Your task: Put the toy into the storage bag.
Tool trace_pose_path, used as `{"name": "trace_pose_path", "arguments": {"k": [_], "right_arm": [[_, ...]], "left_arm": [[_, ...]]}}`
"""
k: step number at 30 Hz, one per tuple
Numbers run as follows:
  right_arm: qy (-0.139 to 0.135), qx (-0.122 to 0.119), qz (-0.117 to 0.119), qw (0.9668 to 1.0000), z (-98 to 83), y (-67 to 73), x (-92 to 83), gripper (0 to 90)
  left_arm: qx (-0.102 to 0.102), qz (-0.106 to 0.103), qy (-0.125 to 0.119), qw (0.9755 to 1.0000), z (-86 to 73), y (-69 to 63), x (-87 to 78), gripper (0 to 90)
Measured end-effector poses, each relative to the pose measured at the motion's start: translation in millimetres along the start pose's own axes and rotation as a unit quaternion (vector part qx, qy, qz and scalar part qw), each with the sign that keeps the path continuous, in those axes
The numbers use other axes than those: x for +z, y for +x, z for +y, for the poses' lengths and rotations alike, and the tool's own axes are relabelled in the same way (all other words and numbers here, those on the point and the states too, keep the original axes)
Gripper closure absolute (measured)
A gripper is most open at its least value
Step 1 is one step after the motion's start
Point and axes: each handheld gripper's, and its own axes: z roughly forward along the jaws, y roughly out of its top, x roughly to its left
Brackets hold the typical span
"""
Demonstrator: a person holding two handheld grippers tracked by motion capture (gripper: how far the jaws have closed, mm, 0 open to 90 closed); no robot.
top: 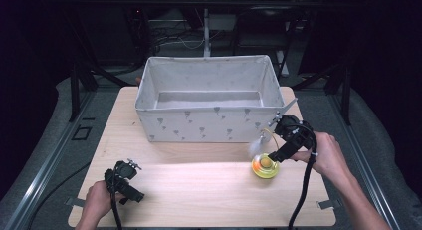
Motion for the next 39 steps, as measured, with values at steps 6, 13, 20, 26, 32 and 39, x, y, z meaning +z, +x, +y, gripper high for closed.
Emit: {"name": "trace_pose_path", "arguments": {"k": [6, 13, 20, 26, 32, 39], "right_arm": [[0.019, -0.012, 0.002, 0.9997, 11.8, -1.9, -4.9, 40.0], [0.044, -0.021, 0.011, 0.9987, 14.3, -3.9, 3.0, 59.1], [0.043, -0.023, 0.014, 0.9987, 14.3, -2.7, 2.0, 72.3], [0.049, -0.029, 0.011, 0.9983, 15.7, -3.1, 0.7, 81.1], [0.047, -0.03, 0.01, 0.9984, 17.6, -2.1, 0.2, 87.1], [0.045, -0.034, 0.006, 0.9984, 19.2, -2.8, -1.8, 87.7]], "left_arm": [[0.0, -0.002, -0.001, 1.0, -0.3, 0.4, -0.3, 1.5], [0.003, -0.001, 0.002, 1.0, 0.3, 0.0, 0.5, 1.5], [0.003, -0.001, 0.002, 1.0, 0.1, 0.0, 0.6, 1.5], [0.003, -0.001, 0.002, 1.0, 0.2, -0.2, 0.6, 1.5], [0.003, -0.001, 0.002, 1.0, -0.1, -0.3, 0.6, 1.5], [0.003, -0.001, 0.002, 1.0, -0.1, -0.1, 0.6, 1.5]]}}
